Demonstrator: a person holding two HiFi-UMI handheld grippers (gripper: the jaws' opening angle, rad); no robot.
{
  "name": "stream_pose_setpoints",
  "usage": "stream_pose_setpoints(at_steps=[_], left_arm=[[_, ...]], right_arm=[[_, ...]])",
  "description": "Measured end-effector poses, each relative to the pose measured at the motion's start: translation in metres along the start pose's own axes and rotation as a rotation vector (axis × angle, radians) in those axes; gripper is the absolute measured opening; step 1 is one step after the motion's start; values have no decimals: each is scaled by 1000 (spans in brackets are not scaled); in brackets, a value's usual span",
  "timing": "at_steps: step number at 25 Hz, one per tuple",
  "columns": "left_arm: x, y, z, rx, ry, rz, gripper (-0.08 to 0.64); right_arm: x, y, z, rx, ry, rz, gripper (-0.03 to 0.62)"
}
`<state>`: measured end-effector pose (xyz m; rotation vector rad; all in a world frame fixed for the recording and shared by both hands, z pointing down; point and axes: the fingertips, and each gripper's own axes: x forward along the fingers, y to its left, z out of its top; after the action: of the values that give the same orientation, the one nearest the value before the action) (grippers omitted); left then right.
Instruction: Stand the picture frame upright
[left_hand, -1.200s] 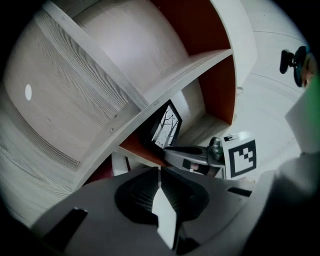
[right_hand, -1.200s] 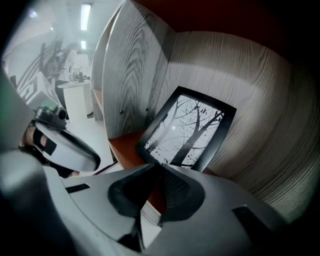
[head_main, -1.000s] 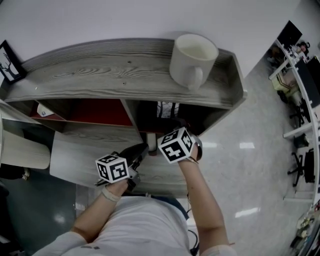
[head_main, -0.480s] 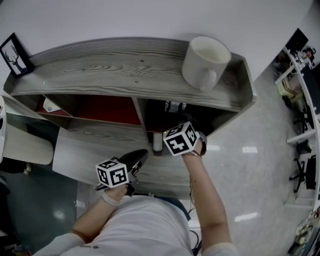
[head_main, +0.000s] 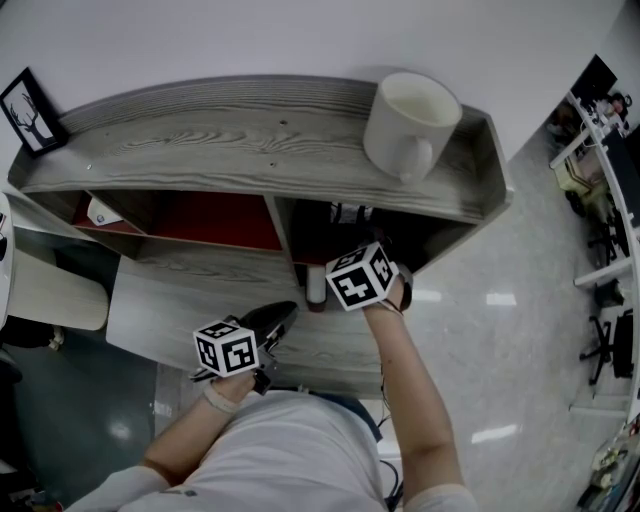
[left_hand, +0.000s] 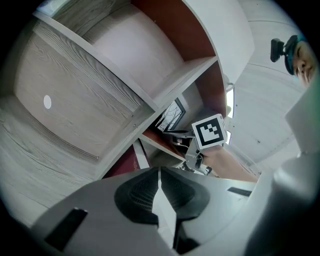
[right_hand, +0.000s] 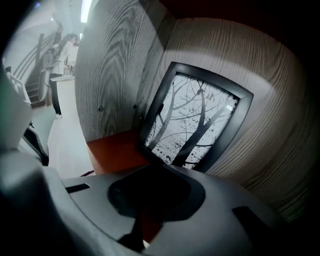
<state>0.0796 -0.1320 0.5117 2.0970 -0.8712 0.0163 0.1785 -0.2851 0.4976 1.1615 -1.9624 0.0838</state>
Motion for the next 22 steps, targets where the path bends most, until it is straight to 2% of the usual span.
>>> stream_pose_setpoints(at_steps=[7,12,15,19,22], left_arm=[[-1,1,1,-1,-2,0,28],[-9,-3,3,15,3,-11,28],[-16,-4,8,41,2,-15,28],[-29,-5,22,78,-4,-28,28],[-39,-7,32,108,-11,-48,28]], right_arm=[[-5,6,-1,-3,-10,-2,44],[-19,11,2,29,-32,-6,44],[-33,18,7,84,-88,9,44],[-60,31,21,152,-212,26,44],[-78,42,25,197,-257,24,44]])
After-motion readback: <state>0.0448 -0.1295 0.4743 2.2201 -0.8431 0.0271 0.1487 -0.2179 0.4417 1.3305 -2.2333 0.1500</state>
